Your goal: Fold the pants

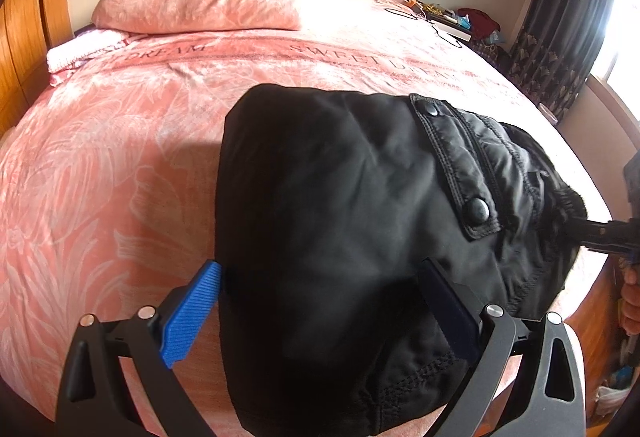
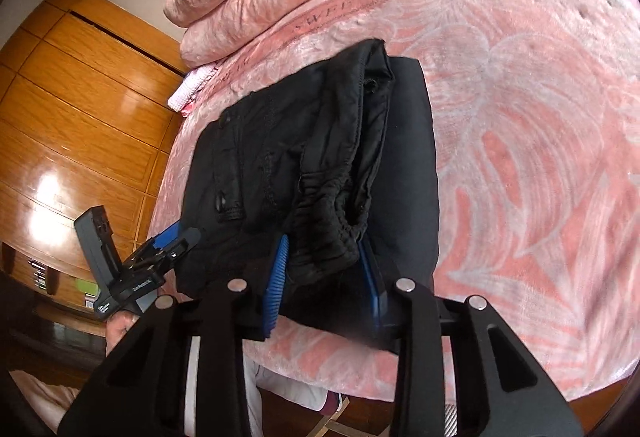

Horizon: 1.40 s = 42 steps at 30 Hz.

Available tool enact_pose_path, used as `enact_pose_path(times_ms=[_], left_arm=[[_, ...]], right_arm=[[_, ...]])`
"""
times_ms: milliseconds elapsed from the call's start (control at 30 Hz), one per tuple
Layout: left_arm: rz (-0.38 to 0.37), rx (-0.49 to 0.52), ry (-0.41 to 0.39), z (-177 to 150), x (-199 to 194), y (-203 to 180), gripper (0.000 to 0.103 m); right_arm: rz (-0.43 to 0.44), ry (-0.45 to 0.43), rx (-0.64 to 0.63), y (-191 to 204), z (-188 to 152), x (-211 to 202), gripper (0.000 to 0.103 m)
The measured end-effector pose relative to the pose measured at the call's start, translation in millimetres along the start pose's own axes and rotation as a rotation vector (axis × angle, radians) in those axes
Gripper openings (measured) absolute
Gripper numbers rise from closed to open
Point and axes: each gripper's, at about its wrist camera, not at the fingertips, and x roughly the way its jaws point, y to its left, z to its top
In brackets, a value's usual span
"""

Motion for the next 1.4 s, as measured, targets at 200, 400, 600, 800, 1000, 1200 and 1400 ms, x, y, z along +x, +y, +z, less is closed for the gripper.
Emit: enact_pose_path(times_ms=[200, 400, 600, 800, 1000, 1200, 1400], left_arm=[[-0.004, -0.007, 0.007, 1, 3, 4, 0.099], [0.003, -0.003, 0.0, 1, -1, 6, 0.099], [0.001, -0.017, 0.005, 2, 1, 9, 0.099], [-0.027, -0.051, 0.038, -1, 6, 17, 0.099], [-0.128, -0.095, 0.065, 1, -2, 43, 0.099], [-0.337, -0.229, 0.138, -7, 7, 76, 0.099], [-0.457, -0.336, 0.207, -12, 38, 97, 0.099]], right_arm=[[-0.054, 0.027, 0.05, -18, -9, 9, 0.032], [-0.051, 0.014, 0.02, -9, -9, 15, 0.032], [-0.106, 0.049, 0.001, -8, -5, 28, 0.032], [-0.134, 0.067, -0.024, -10, -7, 32, 0.035], [-0.066, -0.017, -0.014, -9, -4, -1, 0.074], [0.082, 0.004, 0.139, -48, -1, -1, 0.079], [0.151, 0.032, 0.222, -69, -2, 18, 0.081]])
